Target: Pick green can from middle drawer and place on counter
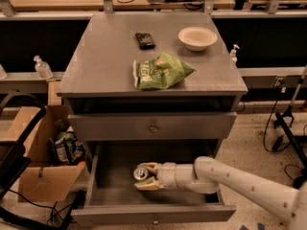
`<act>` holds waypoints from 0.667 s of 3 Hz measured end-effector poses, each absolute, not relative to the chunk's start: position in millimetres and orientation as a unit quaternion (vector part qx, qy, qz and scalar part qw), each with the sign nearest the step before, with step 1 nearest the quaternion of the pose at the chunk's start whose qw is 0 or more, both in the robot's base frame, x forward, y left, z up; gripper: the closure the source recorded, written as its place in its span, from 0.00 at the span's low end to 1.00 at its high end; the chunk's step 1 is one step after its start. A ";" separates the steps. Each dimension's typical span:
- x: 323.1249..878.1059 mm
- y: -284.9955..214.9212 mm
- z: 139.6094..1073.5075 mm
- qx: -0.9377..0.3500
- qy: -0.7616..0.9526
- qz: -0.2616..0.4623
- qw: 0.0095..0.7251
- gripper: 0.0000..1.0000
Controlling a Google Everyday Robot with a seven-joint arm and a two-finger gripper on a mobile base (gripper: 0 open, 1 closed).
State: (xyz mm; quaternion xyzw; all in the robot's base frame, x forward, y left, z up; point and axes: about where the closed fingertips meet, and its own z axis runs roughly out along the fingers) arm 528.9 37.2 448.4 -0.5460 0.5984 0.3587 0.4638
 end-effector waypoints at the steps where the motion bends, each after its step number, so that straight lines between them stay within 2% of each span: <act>1: 517.0 8.9 511.7 -0.525 0.603 0.377 0.467 1.00; 2: 525.7 -52.2 642.3 -0.497 0.605 0.396 0.479 1.00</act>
Offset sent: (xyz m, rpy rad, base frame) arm -0.0305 -0.1340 0.3063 0.1858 0.1200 0.0658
